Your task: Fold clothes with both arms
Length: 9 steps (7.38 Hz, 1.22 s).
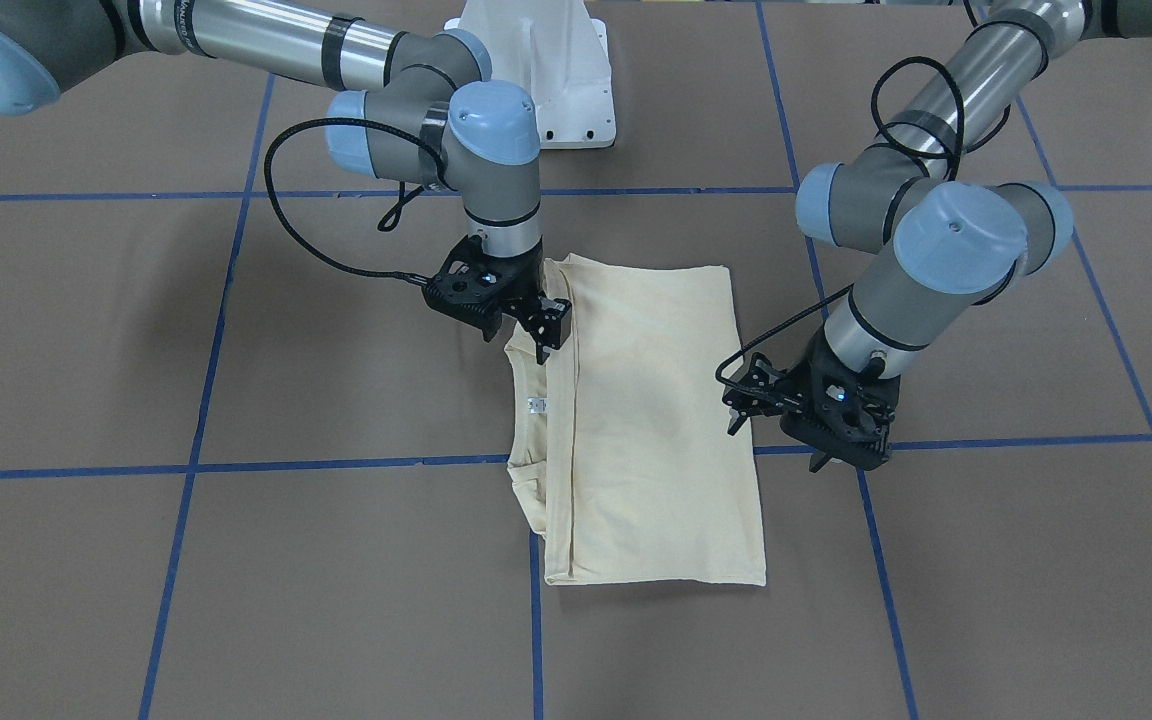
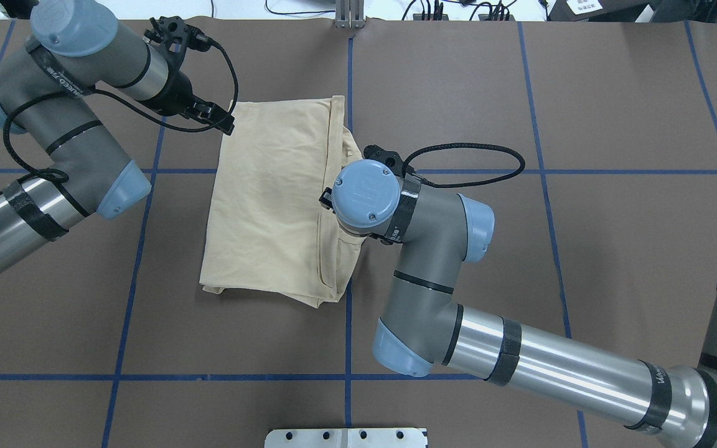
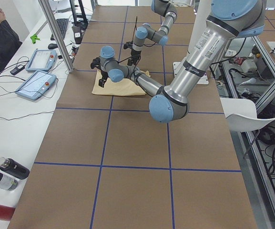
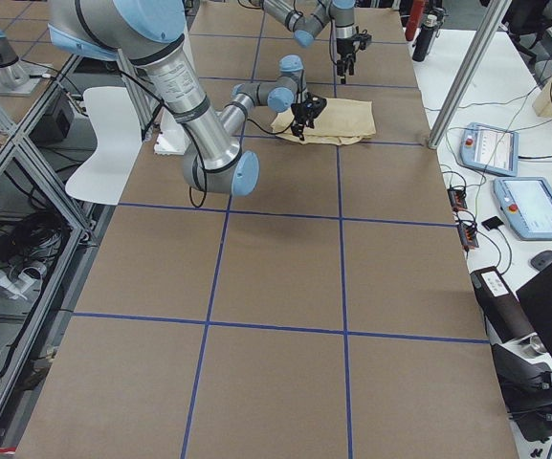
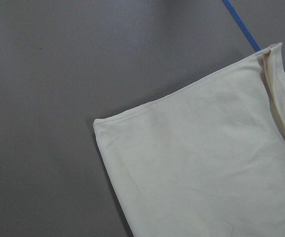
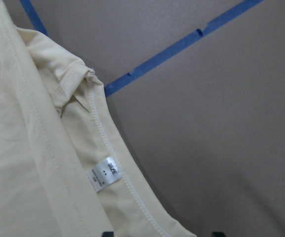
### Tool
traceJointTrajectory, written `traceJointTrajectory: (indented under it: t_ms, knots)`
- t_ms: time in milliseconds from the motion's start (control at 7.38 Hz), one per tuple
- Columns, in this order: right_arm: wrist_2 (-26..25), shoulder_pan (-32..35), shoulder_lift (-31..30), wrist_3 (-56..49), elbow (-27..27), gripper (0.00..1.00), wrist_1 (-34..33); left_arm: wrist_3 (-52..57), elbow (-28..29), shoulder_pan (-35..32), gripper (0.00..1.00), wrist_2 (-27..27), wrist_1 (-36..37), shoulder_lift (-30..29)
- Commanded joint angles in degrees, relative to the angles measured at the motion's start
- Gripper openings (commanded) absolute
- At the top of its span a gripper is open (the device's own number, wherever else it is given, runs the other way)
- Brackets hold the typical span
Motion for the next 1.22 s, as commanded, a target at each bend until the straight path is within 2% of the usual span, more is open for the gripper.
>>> traceJointTrajectory:
  t_ms: [0, 406, 542, 813, 948, 1084]
  knots:
    - [-0.26, -1.33, -0.34, -0.11, -0.18, 0.49, -0.08, -0.02, 0.06, 0.08, 1.00, 0.07, 0.05, 0.00]
    - [-1.23, -1.77, -0.69, -0.20, -0.62, 0.49, 0.01, -0.02, 0.15, 0.26, 1.00, 0.16, -0.04, 0.00]
    - [-1.31, -1.77, -0.69, -0.03, -0.80, 0.46, 0.10, -0.02, 0.15, 0.26, 1.00, 0.16, -0.04, 0.00]
    - [-1.40, -1.77, -0.52, 0.32, -0.80, 0.05, 0.27, -0.02, 0.06, 0.26, 1.00, 0.16, -0.04, 0.00]
    - [-1.40, -1.77, -0.51, 0.41, -0.89, 0.00, 0.27, -0.02, 0.06, 0.26, 1.00, 0.16, -0.04, 0.00]
    - [-1.40, -1.77, -0.60, 0.41, -0.80, 0.00, 0.36, -0.02, 0.06, 0.26, 1.00, 0.16, -0.04, 0.00]
